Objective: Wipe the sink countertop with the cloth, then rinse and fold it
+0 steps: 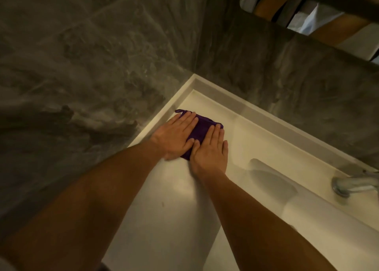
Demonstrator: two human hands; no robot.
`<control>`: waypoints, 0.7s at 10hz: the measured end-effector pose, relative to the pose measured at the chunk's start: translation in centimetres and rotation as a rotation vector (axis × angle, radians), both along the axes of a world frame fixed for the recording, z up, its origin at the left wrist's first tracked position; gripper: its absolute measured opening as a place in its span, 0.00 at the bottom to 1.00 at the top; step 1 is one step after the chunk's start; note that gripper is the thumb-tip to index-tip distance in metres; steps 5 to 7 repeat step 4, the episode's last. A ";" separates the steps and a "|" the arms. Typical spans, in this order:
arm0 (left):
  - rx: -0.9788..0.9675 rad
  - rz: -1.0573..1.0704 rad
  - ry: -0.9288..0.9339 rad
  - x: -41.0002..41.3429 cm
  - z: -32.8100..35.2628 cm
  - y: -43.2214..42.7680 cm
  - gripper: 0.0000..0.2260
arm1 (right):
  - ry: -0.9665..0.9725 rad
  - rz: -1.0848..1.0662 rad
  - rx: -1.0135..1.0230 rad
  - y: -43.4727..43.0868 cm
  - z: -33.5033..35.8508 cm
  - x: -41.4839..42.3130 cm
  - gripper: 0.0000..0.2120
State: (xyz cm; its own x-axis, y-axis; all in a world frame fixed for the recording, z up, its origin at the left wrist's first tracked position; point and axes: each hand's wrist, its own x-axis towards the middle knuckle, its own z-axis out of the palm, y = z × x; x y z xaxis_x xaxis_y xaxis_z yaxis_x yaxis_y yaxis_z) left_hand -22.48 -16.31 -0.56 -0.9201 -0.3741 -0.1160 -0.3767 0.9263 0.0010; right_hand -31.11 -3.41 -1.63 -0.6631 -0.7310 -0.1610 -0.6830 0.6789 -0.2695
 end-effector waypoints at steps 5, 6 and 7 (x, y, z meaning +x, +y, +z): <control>0.222 0.459 0.418 3.7 1.0 5.5 0.25 | -0.058 0.135 -0.106 3.9 2.7 -0.5 0.32; 0.222 0.459 0.418 3.7 1.0 5.5 0.25 | -0.058 0.135 -0.106 3.9 2.7 -0.5 0.32; 0.222 0.459 0.418 3.7 1.0 5.5 0.25 | -0.058 0.135 -0.106 3.9 2.7 -0.5 0.32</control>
